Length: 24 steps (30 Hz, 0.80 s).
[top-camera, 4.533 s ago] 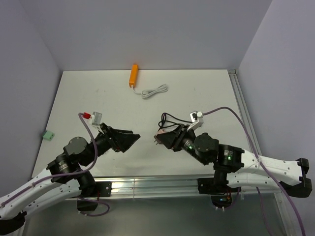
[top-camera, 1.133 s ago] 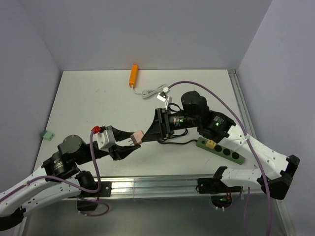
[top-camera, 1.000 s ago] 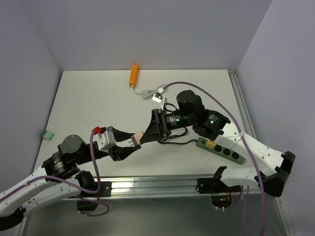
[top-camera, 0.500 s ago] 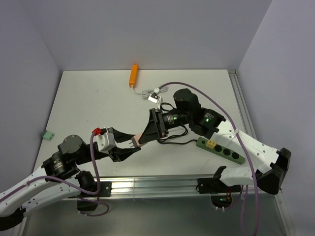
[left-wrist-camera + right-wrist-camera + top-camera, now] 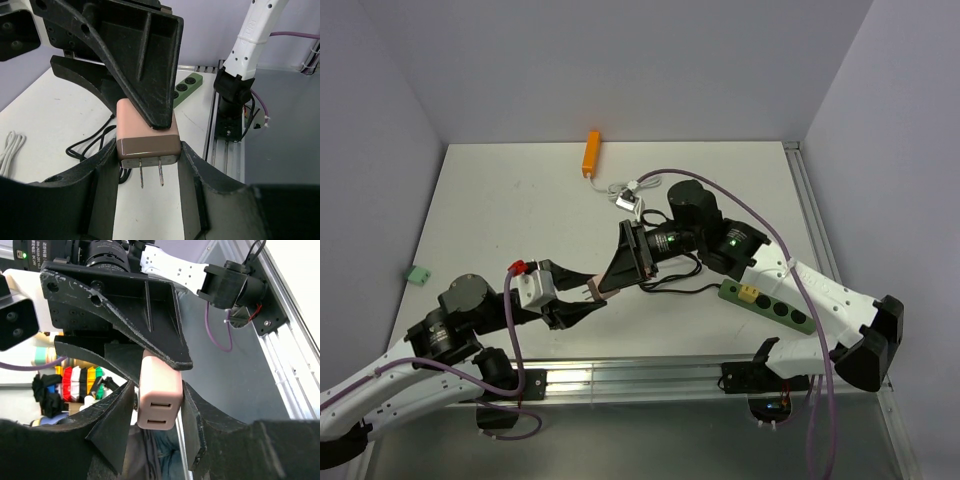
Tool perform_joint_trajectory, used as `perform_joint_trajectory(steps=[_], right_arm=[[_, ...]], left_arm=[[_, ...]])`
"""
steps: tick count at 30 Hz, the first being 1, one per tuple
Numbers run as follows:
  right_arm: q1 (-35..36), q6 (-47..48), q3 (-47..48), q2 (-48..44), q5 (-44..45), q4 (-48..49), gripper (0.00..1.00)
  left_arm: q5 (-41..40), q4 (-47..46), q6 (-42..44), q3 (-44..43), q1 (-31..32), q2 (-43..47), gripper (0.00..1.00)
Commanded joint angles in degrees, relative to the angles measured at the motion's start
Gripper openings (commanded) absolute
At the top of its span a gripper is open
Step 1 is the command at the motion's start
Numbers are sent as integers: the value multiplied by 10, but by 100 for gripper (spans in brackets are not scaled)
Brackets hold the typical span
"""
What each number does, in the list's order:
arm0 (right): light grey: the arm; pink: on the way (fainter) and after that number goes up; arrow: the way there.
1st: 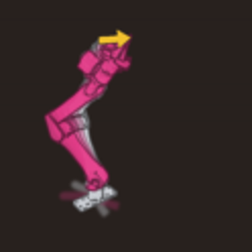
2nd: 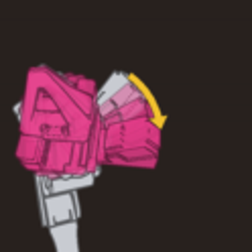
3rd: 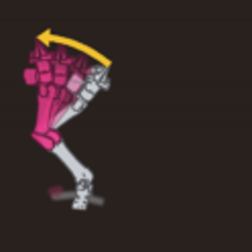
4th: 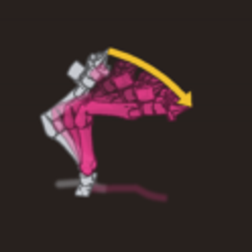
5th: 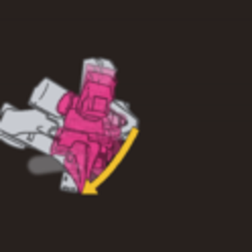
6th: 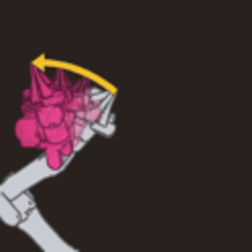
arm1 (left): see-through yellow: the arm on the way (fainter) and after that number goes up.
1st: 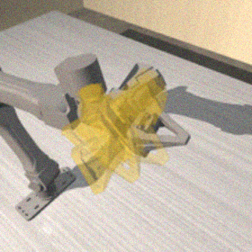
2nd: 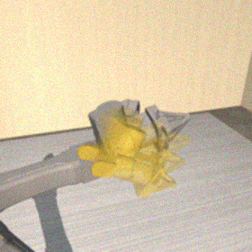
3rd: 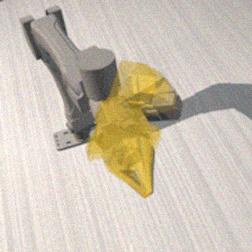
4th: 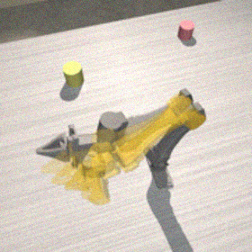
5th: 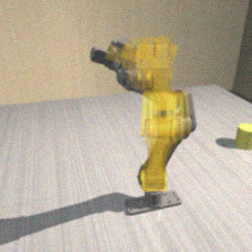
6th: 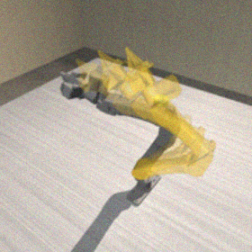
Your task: Insert the plug
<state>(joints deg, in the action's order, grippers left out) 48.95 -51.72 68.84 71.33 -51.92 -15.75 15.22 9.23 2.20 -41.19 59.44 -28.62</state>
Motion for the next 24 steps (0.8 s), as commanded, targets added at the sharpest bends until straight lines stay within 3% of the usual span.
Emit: perform_joint_trajectory(steps=[1,4,6,8,10,11,13,16,17,18,20,24], right_arm=[[-3,-16,2,4,-22,30,49],[-3,-21,1,7,-30,35,33],[-3,-27,-5,3,-34,47,0],[-3,-24,-12,0,-35,46,0],[-3,-1,-14,-4,-28,35,0],[-4,18,-10,-8,-2,-6,0],[-6,92,8,-10,40,-59,0],[-7,187,21,-20,162,-158,0],[-7,208,21,-29,196,-192,0],[-8,238,9,-36,268,-200,0],[-10,268,-10,-63,316,-206,0],[-25,374,-63,-117,394,-194,0]], left_arm=[[11,-18,7,-13,0,-6,0],[8,-16,8,-15,0,-6,0],[7,-16,7,-14,-1,-6,0],[-3,-10,-1,-19,-1,-8,1],[-26,3,-42,-34,0,-17,12],[-73,12,-57,-40,-1,-21,37],[-106,24,-96,-50,0,-25,48],[-129,35,-146,-51,0,-13,79],[-132,39,-158,-50,0,-7,97],[-141,46,-180,-44,-1,6,99],[-150,54,-205,-39,-1,22,99],[-276,92,-288,-33,0,60,99]])
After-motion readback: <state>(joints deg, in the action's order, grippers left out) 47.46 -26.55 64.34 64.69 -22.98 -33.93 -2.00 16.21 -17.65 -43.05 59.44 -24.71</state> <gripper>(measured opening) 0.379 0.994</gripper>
